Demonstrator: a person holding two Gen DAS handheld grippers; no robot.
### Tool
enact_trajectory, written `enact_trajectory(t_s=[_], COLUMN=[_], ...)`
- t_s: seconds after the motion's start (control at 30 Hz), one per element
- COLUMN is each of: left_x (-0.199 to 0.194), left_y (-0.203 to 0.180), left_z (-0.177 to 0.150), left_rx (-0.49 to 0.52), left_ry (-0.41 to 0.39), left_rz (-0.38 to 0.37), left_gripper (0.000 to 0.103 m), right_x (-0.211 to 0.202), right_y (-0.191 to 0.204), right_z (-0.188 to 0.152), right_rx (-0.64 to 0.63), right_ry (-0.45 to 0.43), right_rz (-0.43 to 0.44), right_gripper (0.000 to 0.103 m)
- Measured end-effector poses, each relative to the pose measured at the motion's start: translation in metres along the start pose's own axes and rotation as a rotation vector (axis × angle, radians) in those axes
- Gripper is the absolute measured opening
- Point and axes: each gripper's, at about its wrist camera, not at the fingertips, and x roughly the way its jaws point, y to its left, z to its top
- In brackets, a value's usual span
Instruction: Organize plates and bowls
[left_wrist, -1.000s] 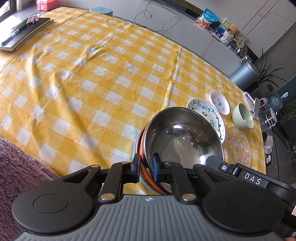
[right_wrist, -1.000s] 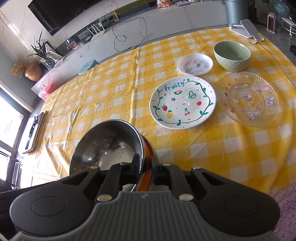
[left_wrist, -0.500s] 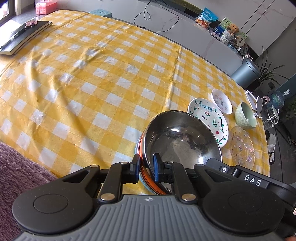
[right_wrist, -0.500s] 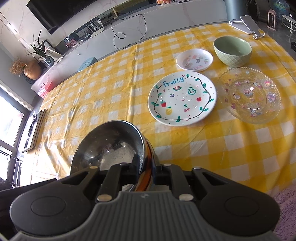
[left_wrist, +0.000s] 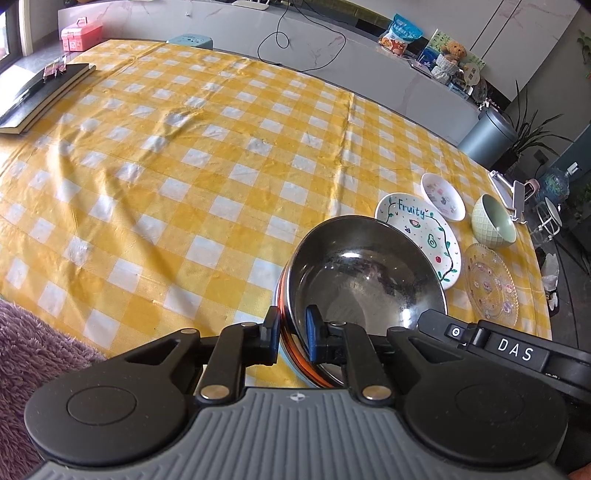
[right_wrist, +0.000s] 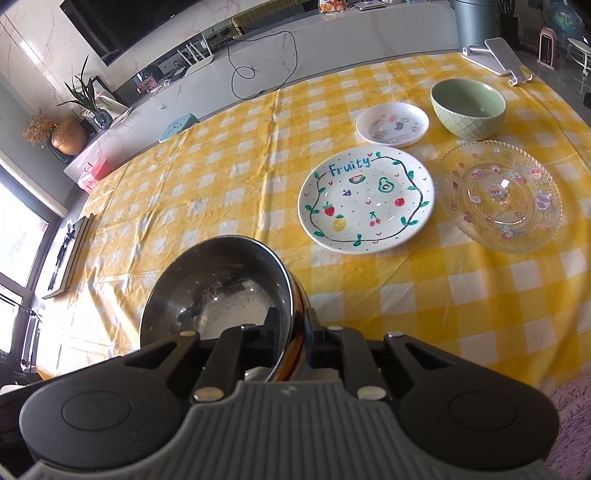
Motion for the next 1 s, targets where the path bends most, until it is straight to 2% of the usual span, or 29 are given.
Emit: enact_trajectory(t_s=[0.03, 0.1, 0.23, 0.4, 0.73, 1.0], left_x=[-0.002, -0.007, -0.02, -0.034, -0.025, 0.014], left_y=[0.001, 0.001, -0.005, -0.033, -0.119, -0.181], left_z=[0.001, 0.003, 0.008, 0.018, 0.041, 0.067], left_rx=[-0.004, -0.009, 0.003, 0.077, 0.241, 0.306], left_ry=[-0.005, -0.025, -0.061, -0.108, -0.103, -0.052], left_rz=[-0.001, 0.001, -0.004, -0.039, -0.168, -0.229], left_gripper=[0.021, 0.027, 0.029, 0.032, 0.033, 0.033], right_x=[-0.001, -0.006, -0.018, -0.038, -0.071, -0.061], right_y=[-0.001, -0.001, -0.003, -0.014, -0.069, -0.119], right_z=[0.0, 0.001, 0.005, 0.021, 0.072, 0.113], right_rx=[0.004, 0.005, 0.003, 0.005, 0.077, 0.163], right_ry=[-0.001, -0.013, -0.038, -0.097, -0.228, -0.249], right_rz=[0.005, 0.013, 0.032, 0.025, -0.065, -0.13], right_gripper=[0.016, 0.027, 0.028, 0.031, 0.035, 0.035])
